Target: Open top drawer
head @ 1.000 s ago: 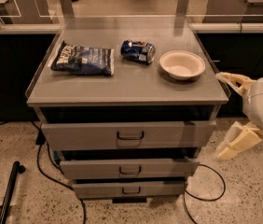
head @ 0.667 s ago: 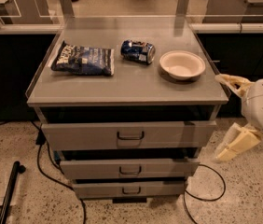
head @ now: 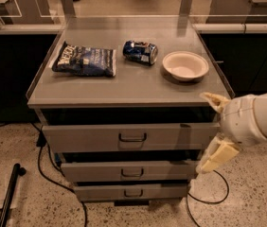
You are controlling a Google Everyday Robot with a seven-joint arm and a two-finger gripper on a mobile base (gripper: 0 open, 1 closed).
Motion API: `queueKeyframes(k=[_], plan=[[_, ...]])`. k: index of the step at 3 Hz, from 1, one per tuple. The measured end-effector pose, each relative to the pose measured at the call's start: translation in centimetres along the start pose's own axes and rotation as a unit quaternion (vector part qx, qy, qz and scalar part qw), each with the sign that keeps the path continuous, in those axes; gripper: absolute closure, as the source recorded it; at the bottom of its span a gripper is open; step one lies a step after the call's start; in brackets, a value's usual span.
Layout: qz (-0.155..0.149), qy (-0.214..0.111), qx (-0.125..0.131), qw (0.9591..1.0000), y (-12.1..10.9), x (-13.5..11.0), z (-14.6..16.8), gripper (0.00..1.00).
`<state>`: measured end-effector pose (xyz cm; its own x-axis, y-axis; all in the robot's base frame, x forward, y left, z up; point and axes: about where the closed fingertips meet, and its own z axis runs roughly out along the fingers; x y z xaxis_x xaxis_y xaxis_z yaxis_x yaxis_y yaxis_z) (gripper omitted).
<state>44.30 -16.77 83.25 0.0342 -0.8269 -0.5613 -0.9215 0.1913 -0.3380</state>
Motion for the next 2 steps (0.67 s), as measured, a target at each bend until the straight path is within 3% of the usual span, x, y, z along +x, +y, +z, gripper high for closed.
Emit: queueKeyframes(k=[2], plan=[[0.012, -0.001, -0.032, 0.9994, 1.0, 2.9, 6.3, 0.00]])
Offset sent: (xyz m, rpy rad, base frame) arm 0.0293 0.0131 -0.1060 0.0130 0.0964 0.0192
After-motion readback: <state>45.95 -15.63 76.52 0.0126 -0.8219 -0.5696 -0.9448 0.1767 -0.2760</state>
